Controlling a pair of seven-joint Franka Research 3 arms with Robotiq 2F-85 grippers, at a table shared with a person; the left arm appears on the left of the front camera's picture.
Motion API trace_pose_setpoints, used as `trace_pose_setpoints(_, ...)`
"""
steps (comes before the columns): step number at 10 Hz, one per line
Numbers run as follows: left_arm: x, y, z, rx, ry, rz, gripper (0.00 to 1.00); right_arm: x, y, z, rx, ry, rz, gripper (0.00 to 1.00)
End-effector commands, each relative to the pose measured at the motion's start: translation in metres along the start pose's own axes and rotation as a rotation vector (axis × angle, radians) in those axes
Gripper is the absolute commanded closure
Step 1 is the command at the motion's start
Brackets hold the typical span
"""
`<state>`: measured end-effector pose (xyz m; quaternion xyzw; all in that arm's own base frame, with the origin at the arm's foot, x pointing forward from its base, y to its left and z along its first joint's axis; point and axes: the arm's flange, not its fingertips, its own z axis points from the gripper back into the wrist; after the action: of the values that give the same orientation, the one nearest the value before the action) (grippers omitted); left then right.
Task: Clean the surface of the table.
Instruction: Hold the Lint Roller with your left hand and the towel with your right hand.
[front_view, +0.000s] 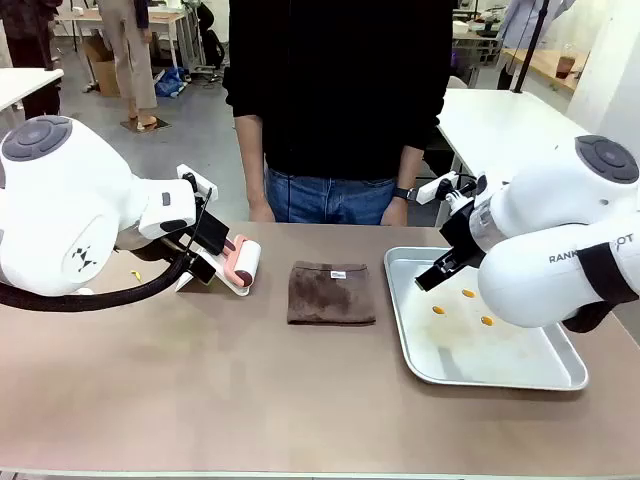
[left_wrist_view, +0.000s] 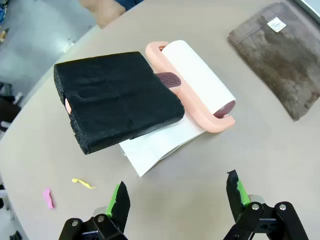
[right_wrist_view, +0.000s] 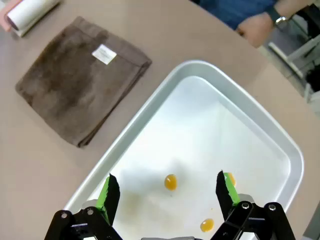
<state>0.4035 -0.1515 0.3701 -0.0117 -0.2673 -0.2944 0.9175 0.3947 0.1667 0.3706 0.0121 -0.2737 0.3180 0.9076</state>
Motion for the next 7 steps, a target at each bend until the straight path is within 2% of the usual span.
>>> trace_pose_setpoints(1,0.0,0.0,0.0,0.0,0.0,0.0,0.0,0.0002,0.0,0.0001,0.0,-0.001,0.0,0.0)
trace_pose_setpoints(7,0.0,0.0,0.0,0.0,0.0,0.0,0.0,0.0002,0.0,0.0001,0.0,-0.001,0.0,0.0)
